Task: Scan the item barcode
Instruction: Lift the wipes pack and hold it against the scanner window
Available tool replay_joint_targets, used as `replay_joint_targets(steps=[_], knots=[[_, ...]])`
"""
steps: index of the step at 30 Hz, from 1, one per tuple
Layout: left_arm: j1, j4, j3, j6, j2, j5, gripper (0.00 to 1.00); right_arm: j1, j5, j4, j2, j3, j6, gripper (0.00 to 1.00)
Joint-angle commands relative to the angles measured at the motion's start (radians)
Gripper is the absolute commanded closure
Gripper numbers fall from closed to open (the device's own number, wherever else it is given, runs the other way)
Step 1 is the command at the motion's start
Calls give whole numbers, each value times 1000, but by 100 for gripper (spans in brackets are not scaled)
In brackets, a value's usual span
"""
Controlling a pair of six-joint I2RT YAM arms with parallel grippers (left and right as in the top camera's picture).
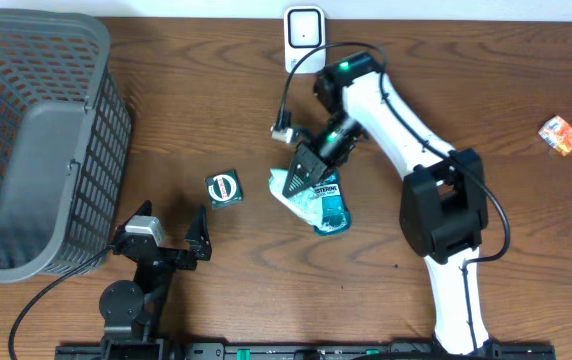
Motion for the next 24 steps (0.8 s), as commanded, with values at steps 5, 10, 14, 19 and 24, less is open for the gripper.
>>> replay_joint_targets(steps=[5,10,14,19,24], knots=[[4,-32,-18,10,-6,12,2,-16,-260,-4,14,15,-93,99],[4,-32,-18,10,-6,12,2,-14,-262,-4,14,15,-81,99],[4,-32,-18,10,-6,12,2,-14,-262,-4,14,15,-69,99],[4,-32,-18,10,-6,12,2,-14,-246,-4,14,15,-67,99],[4,-32,-18,10,-6,12,2,-14,-66,16,14,15,-69,99]])
